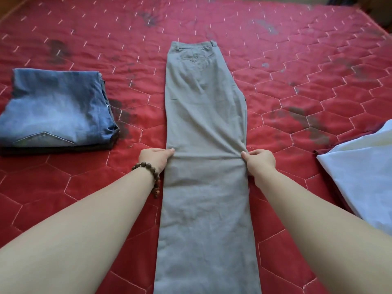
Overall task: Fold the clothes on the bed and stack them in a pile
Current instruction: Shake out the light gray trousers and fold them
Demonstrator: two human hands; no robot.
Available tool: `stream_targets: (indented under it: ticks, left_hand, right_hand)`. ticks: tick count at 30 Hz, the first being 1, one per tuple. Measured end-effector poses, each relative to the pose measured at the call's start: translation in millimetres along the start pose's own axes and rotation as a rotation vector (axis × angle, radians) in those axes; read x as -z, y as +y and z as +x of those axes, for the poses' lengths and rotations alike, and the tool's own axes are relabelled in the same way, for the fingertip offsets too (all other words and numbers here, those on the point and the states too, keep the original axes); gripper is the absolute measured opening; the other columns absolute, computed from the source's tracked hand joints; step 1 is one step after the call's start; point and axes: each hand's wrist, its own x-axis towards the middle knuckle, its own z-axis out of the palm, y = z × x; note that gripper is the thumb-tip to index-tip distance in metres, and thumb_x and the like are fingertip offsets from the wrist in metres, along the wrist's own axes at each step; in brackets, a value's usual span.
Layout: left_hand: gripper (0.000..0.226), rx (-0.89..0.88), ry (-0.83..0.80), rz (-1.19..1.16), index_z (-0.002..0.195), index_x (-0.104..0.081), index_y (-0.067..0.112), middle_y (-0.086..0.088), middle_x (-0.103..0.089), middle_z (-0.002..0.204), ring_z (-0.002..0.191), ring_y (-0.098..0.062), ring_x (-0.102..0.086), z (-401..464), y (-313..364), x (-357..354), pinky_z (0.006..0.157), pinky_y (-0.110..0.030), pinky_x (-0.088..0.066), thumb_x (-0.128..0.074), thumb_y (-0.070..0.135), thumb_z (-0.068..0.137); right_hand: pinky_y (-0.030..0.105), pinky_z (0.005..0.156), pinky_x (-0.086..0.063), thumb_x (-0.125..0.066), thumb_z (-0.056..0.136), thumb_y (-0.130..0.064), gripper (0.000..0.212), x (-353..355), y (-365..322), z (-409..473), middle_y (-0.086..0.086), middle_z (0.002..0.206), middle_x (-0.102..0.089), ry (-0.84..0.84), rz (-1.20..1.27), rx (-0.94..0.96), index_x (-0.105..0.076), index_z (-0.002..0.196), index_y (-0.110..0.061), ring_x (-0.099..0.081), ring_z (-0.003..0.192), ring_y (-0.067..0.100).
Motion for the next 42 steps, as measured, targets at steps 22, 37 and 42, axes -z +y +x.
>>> stream_targets:
  ticks: [22,37,42]
  left_hand:
    - [0.024,0.139,-0.170,-0.169,0.096,-0.071,0.003,-0.009,-0.074,0.080,0.067,-0.018,-0.070,-37.4,-28.0,15.5,0.063,-0.029,-0.059,-0.079,0.016,0.077]
    - [0.007,0.285,-0.303,0.158,0.088,-0.074,0.019,-0.003,-0.075,0.093,0.087,-0.019,-0.072,-238.8,-128.6,86.2,0.084,-0.040,-0.057,-0.074,0.018,0.081]
    - [0.031,0.196,-0.217,0.316,0.108,-0.063,0.018,-0.006,-0.072,0.094,0.086,-0.022,-0.069,-284.5,-136.6,93.2,0.083,-0.043,-0.056,-0.073,0.011,0.080]
  right_hand:
    - [0.032,0.069,-0.052,-0.082,0.072,-0.035,0.033,8.0,11.2,-47.7,0.005,0.089,-0.068,-0.109,-0.033,-0.105,-0.068,0.090,-0.012,-0.065,0.082,0.024]
    - [0.035,0.077,-0.043,-0.072,0.079,-0.031,0.029,55.7,128.8,-254.6,0.004,0.102,-0.054,-0.087,-0.363,-0.136,-0.053,0.096,-0.019,-0.053,0.090,0.027]
    - [0.032,0.071,-0.039,-0.075,0.078,-0.030,0.044,69.1,147.9,-288.8,0.003,0.094,-0.054,-0.191,-0.329,-0.251,-0.042,0.102,-0.015,-0.050,0.083,0.023]
